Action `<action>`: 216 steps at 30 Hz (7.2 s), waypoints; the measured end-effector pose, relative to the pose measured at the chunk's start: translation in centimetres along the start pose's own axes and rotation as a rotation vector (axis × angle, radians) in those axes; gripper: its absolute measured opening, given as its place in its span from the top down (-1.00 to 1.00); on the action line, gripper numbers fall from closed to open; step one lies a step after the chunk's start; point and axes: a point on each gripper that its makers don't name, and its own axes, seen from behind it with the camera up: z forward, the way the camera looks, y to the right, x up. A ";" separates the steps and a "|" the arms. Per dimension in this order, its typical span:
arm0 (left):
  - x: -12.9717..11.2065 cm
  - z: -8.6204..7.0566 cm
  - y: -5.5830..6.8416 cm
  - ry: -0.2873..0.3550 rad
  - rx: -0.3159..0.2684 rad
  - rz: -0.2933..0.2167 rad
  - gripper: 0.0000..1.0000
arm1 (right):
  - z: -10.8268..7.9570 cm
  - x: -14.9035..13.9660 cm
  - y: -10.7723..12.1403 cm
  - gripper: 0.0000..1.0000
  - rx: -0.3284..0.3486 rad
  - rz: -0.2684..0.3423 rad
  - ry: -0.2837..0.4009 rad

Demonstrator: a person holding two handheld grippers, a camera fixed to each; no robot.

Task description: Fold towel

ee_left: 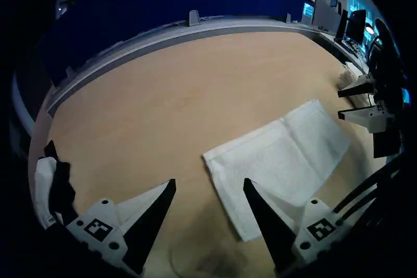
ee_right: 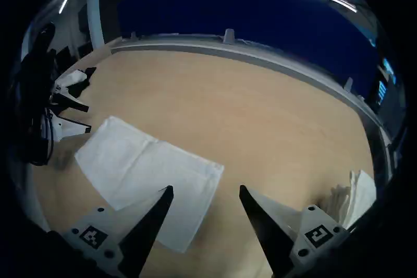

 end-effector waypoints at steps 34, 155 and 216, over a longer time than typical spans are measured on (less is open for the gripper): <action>-8.2 -7.0 1.8 -0.017 0.022 -0.118 -0.93 | -3.4 -6.9 -2.8 -0.76 0.042 -0.023 -0.069; -15.3 -17.1 -2.4 0.092 0.191 -0.449 -0.93 | 4.8 1.7 -26.2 0.65 0.429 -0.468 -0.059; -14.9 -17.0 -2.0 0.090 0.184 -0.431 -0.93 | 2.1 -4.0 -16.2 0.90 0.268 -0.381 -0.116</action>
